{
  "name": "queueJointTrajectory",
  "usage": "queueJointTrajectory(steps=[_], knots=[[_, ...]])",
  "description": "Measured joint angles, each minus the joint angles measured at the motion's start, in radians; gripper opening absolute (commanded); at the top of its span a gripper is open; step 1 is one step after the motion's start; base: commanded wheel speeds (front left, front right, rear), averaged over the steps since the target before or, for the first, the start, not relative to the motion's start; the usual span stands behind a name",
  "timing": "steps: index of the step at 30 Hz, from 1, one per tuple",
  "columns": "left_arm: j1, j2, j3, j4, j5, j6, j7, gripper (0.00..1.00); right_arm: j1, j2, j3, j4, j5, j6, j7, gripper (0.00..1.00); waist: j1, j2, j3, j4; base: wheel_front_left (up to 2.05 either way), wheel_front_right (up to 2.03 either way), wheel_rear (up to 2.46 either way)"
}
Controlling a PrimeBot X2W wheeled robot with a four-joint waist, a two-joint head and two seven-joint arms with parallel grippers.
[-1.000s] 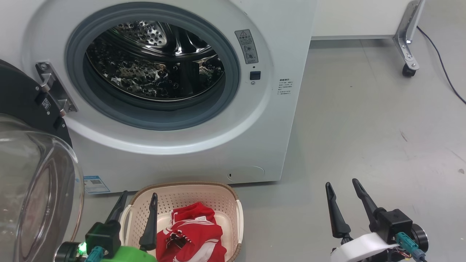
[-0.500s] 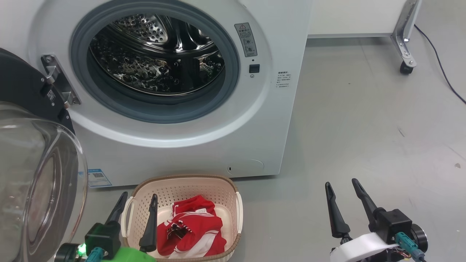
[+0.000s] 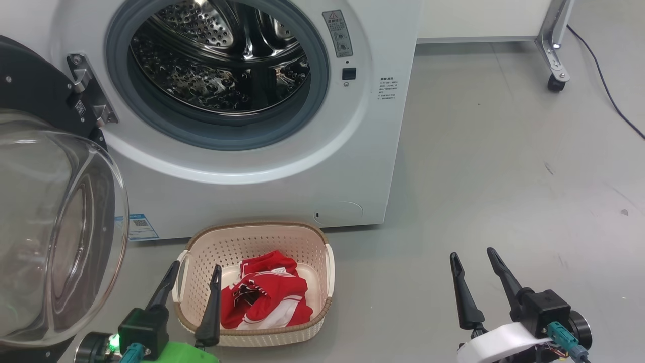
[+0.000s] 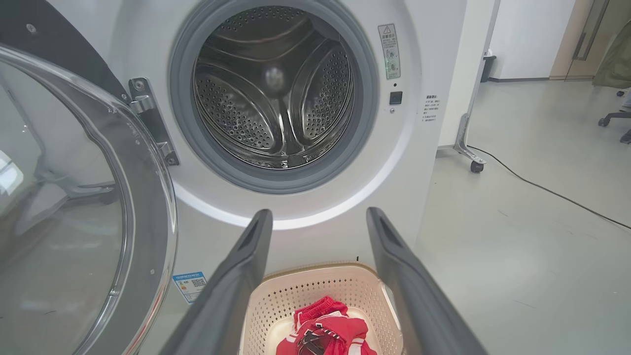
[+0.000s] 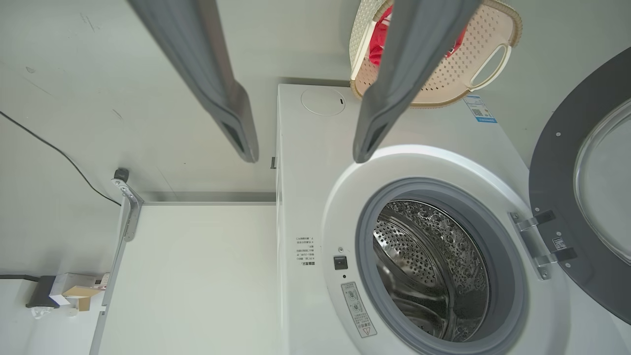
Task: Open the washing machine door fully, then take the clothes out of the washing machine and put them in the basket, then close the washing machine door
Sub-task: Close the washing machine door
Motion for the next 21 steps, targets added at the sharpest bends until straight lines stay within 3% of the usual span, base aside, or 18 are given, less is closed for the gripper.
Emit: queueJointTrajectory(steps=[21], knots=[[0.005,0.0,0.001,-0.02,0.0,0.001,0.002,1.0,0.0,0.0,0.0,0.0,0.0,-0.007,0.0,1.0,0.0,0.0,0.006,0.006,-0.22,0.22,0.0]])
